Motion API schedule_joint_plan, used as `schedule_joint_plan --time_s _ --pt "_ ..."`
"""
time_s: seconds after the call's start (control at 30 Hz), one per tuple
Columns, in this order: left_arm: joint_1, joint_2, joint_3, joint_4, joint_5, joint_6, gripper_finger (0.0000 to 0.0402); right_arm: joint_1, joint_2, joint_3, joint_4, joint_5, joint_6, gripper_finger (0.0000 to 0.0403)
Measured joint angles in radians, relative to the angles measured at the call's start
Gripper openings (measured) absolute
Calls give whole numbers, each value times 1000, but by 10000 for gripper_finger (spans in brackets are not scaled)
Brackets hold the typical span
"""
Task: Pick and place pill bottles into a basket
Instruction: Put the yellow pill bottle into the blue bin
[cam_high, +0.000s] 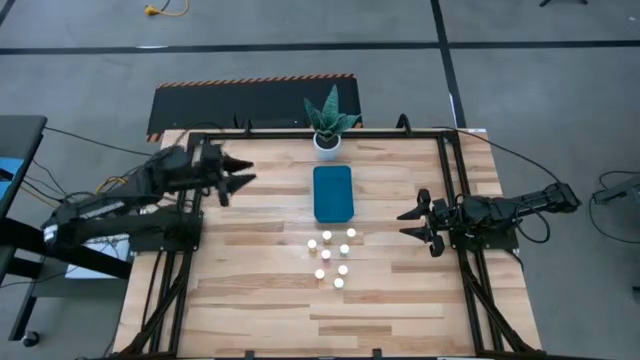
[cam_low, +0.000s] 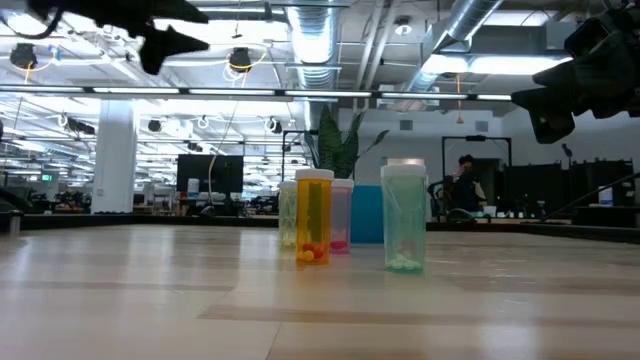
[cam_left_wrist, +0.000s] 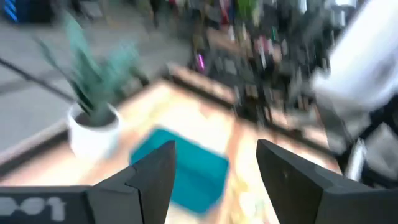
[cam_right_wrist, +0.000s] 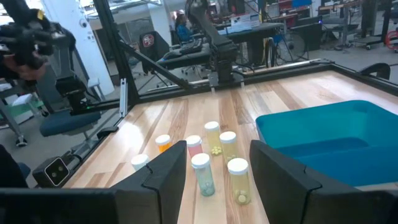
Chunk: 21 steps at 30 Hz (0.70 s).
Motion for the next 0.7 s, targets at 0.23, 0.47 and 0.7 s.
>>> schedule_joint_plan --time_s 0.23,0.47,0.7 --pt "-91 291 85 -103 208 59 213 0 0 0 0 0 0 171" --pt "-279 488 94 -117 138 113 213 0 0 0 0 0 0 169" --pt "-381 639 94 -61 115 154 213 0 0 0 0 0 0 171"
